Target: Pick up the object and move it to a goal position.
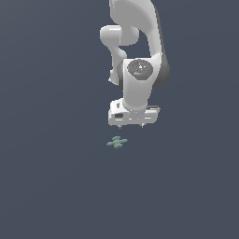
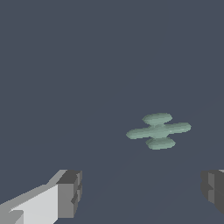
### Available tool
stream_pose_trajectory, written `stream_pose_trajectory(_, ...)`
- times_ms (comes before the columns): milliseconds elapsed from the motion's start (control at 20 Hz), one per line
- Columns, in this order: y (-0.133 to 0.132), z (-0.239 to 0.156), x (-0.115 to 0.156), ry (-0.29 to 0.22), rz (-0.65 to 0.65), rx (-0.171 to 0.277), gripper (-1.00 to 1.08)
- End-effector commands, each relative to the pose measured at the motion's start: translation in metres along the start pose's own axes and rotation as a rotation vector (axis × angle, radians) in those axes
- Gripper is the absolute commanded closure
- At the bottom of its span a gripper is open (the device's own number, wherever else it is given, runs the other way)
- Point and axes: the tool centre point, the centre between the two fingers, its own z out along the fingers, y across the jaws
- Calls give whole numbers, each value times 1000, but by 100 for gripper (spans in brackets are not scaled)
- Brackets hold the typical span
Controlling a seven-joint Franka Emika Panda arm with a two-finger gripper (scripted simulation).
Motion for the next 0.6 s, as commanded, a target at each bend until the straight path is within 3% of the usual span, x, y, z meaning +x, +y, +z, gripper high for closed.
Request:
stream_pose_trajectory(0, 0, 0, 0, 0, 0, 0, -92)
stream_pose_trajectory(550, -25, -6, 9, 26, -17, 36, -92)
